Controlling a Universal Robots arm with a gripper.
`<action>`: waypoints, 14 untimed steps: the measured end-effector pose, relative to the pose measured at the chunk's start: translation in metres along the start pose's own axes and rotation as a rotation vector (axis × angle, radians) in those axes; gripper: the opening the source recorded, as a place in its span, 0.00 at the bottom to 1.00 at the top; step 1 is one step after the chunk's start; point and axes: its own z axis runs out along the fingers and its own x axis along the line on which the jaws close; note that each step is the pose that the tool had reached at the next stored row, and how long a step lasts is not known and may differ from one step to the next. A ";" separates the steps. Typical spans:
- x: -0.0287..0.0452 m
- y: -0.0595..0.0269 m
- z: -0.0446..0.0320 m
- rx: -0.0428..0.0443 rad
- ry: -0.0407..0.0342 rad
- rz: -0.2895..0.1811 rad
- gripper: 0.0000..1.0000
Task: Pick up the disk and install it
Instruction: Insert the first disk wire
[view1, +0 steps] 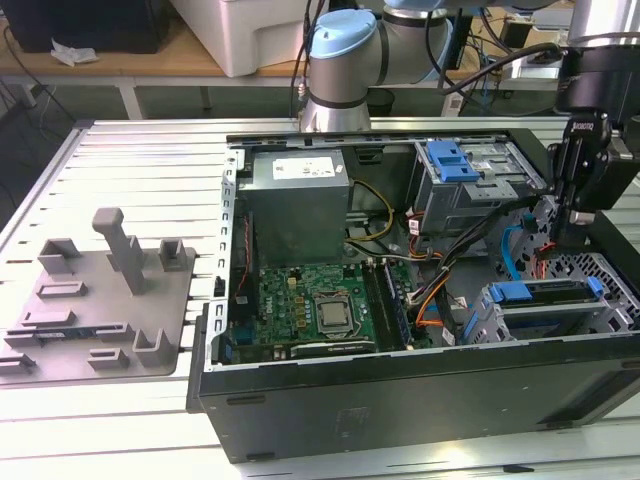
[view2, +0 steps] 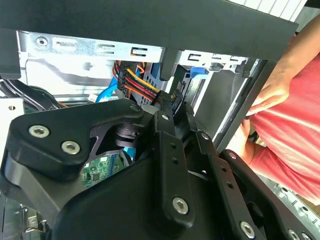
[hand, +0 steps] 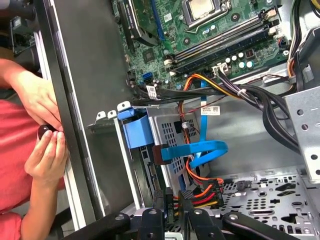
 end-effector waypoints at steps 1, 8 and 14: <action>-0.0001 0.0000 0.0002 -0.0003 0.0002 0.000 0.25; -0.0010 0.0000 0.0015 -0.0132 -0.0537 -0.003 0.25; -0.0009 0.0000 0.0015 -0.0137 -0.0556 -0.003 0.25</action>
